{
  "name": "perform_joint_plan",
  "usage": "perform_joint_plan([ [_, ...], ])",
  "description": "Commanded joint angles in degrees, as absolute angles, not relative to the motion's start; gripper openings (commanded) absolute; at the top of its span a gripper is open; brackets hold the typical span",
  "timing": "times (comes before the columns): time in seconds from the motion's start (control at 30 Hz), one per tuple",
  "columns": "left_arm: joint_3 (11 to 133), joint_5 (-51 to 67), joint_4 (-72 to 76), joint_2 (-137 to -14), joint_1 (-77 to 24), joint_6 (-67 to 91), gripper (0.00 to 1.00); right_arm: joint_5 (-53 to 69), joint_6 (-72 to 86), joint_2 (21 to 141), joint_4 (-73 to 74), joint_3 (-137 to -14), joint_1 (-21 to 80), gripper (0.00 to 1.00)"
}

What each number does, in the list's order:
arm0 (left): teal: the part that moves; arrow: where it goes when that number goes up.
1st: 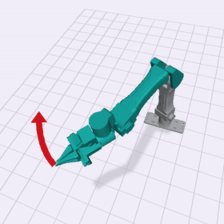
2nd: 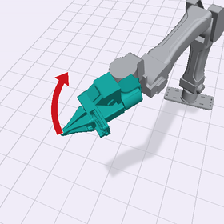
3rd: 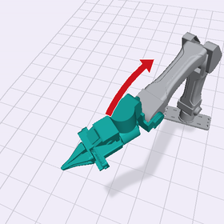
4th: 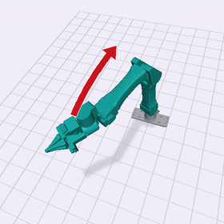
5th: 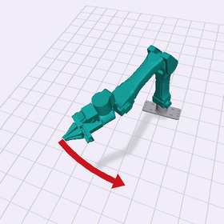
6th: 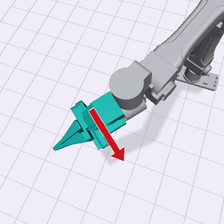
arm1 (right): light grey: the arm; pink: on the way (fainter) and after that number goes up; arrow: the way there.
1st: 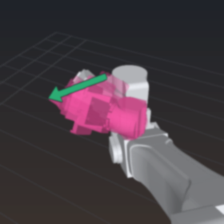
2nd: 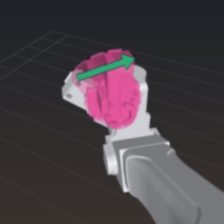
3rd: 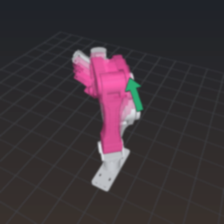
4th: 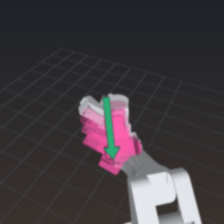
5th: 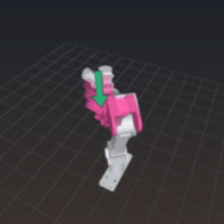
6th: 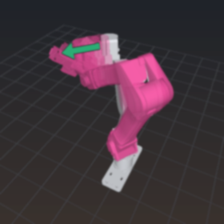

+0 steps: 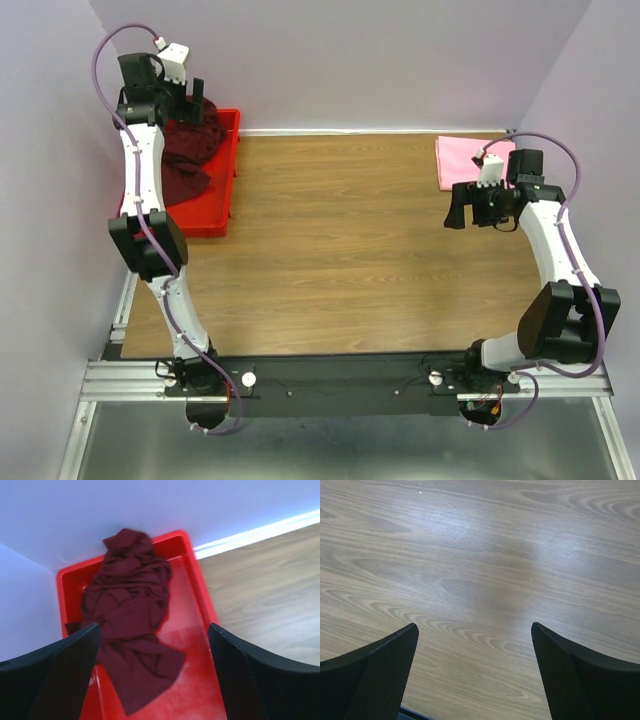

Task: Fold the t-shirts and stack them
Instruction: Grab the tshirt from the pile

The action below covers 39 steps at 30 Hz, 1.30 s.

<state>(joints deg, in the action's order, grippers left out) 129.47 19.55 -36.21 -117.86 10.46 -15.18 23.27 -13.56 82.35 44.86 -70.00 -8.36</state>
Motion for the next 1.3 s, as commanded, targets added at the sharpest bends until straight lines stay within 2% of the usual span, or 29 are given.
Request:
perform_joint_plan([
  [0.0, 134.5, 13.4, -35.5, -125.6, 11.6, -15.7, 0.95, 19.6, -15.5, 82.3, 46.7, -71.3, -8.7, 1.0],
  [0.17, 135.1, 9.1, -30.5, -133.6, 12.9, -15.3, 0.96, 19.2, -16.4, 83.8, 47.9, -72.9, -8.8, 1.0],
  [0.43, 140.2, 3.7, -31.2, -145.5, 13.4, -16.5, 0.98, 17.3, -17.6, 87.9, 51.1, -77.8, -8.7, 1.0],
  [0.67, 139.4, 4.0, -30.1, -148.8, 13.4, -16.3, 0.96, 16.3, -17.8, 89.5, 51.9, -79.5, -8.8, 1.0],
  [0.7, 139.4, 4.1, -30.1, -149.1, 13.4, -16.1, 0.92, 16.2, -17.8, 89.6, 51.9, -79.6, -8.7, 1.0],
  [0.73, 139.7, 5.5, -30.1, -149.5, 13.4, -16.0, 0.78, 16.2, -17.8, 89.6, 51.9, -79.7, -8.8, 1.0],
  [0.77, 139.7, 6.5, -30.1, -149.6, 13.5, -15.7, 0.71, 16.1, -17.9, 89.6, 52.0, -79.7, -8.7, 1.0],
  [0.8, 139.7, 7.4, -30.1, -149.6, 13.5, -15.8, 0.45, 16.2, -17.9, 89.5, 52.0, -79.7, -8.7, 1.0],
  [0.83, 139.8, 9.1, -30.2, -149.6, 13.5, -15.6, 0.3, 16.3, -17.9, 89.4, 52.0, -79.6, -8.8, 1.0],
  [0.93, 140.6, 13.5, -31.5, -147.1, 13.4, -15.6, 0.0, 17.2, -17.8, 88.9, 51.9, -79.5, -8.7, 1.0],
  [1.0, 139.8, 15.9, -31.6, -143.8, 13.2, -15.6, 0.0, 17.7, -17.8, 88.6, 51.9, -79.3, -8.7, 1.0],
  [1.13, 131.8, 22.6, -30.7, -129.0, 11.3, -15.3, 0.0, 19.5, -17.3, 87.6, 51.9, -78.0, -8.8, 1.0],
  [1.27, 129.7, 26.8, -31.0, -118.1, 7.5, -16.1, 0.0, 21.6, -17.0, 86.4, 51.9, -76.2, -8.8, 1.0],
])
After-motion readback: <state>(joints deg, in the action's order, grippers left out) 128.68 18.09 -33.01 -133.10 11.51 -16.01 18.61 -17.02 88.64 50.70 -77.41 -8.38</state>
